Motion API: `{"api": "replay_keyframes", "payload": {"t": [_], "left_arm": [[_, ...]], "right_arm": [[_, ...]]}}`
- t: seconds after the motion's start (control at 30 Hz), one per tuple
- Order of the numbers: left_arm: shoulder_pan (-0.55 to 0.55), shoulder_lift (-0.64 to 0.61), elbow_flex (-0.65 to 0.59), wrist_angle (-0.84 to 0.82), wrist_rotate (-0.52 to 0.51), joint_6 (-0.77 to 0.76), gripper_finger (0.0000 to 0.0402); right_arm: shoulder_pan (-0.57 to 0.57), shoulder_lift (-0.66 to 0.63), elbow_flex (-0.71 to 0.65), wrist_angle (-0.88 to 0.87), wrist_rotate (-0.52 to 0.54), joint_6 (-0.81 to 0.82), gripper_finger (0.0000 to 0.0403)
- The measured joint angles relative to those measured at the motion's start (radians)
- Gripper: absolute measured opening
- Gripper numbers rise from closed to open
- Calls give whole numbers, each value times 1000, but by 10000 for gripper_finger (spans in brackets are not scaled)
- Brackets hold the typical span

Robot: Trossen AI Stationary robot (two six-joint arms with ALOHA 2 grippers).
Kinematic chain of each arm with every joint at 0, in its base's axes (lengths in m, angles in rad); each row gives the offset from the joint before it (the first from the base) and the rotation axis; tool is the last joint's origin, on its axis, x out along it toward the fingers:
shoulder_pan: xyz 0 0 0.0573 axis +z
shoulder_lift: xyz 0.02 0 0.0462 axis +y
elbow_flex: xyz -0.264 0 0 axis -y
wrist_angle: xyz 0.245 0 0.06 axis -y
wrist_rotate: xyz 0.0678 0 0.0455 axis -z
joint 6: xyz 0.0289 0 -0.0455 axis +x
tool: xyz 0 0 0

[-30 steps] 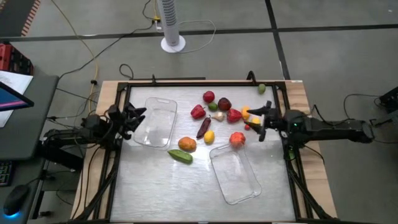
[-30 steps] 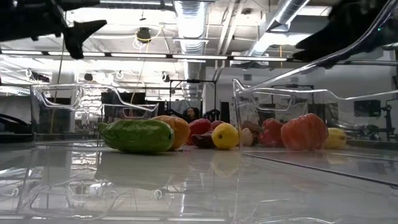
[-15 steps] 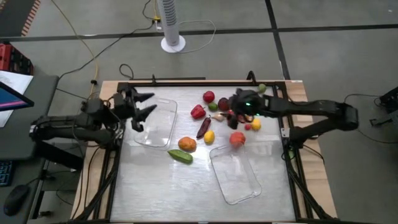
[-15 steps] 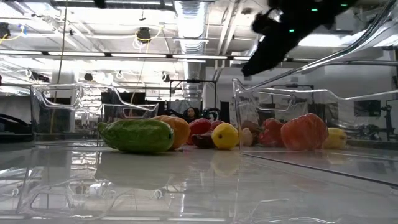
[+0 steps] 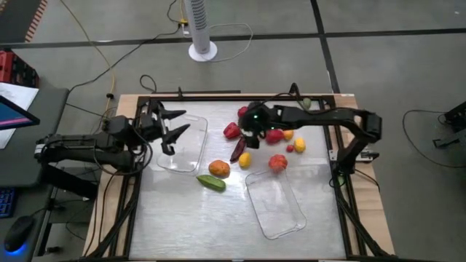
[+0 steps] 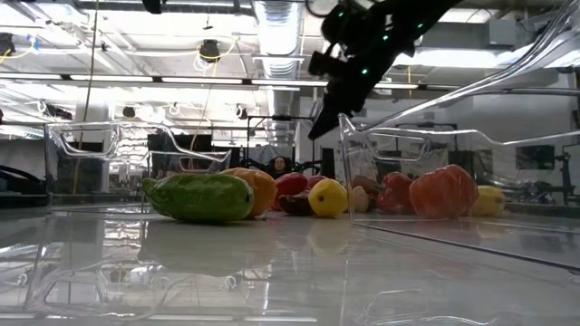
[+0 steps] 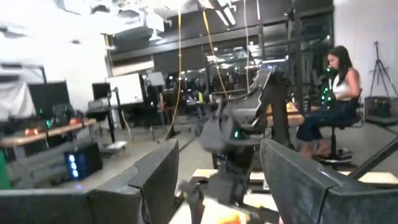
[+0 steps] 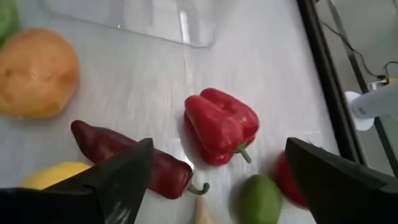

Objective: Sort produce into baskets
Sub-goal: Put the left red bell pepper into the left transparent bin

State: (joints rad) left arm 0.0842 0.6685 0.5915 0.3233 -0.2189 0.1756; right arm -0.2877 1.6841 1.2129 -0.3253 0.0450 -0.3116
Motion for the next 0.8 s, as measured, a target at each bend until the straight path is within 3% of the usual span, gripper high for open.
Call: {"api": "replay_keyframes", "payload": {"t": [0.47, 0.8], "left_arm": [[-46, 27, 0, 71, -118, -22, 265], [-47, 2, 0, 29, -73, 6, 265]], "right_arm": [[2, 249, 194, -8, -21, -29, 399], [-21, 390, 351, -170, 59, -104, 400]]}}
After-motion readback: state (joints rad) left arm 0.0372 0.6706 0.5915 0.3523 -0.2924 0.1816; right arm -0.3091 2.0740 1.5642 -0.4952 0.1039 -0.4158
